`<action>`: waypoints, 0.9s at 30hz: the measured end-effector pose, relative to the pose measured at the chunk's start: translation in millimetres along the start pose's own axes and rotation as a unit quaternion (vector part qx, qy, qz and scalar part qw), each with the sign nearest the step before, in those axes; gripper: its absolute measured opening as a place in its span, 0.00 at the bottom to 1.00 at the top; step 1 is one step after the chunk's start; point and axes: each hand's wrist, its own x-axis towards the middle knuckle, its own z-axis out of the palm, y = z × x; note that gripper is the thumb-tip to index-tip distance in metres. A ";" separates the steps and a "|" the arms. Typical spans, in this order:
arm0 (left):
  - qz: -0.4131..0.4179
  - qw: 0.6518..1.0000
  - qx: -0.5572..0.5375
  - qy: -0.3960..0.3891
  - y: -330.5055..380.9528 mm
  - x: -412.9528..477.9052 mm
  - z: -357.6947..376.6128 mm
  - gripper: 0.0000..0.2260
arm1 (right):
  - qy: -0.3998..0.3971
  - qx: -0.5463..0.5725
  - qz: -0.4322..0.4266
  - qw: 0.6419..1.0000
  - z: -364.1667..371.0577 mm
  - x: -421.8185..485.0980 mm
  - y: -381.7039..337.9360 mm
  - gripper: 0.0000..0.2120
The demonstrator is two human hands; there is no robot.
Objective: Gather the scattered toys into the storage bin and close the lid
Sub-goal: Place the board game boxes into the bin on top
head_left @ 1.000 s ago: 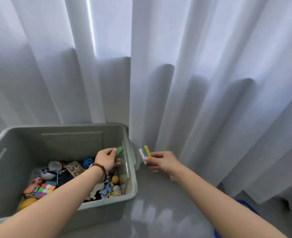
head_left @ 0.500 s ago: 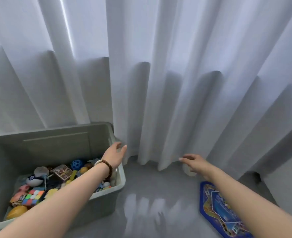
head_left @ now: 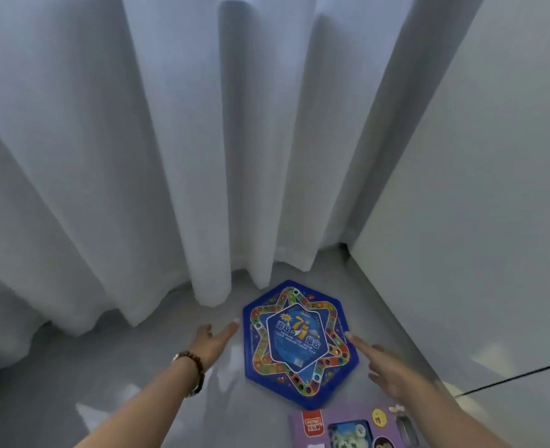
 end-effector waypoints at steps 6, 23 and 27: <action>-0.089 0.993 -0.053 -0.049 -32.2 55.9 67.7 0.41 | -0.010 0.049 0.034 0.998 7.9 72.6 43.2 0.40; -0.088 0.967 -0.211 -0.107 0.4 6.5 32.2 0.25 | 0.053 0.274 -0.060 0.958 8.1 7.7 -3.7 0.30; -0.053 0.961 -0.238 -0.134 28.0 -68.3 -21.5 0.18 | 0.016 0.267 -0.160 0.950 8.1 -93.0 -55.3 0.32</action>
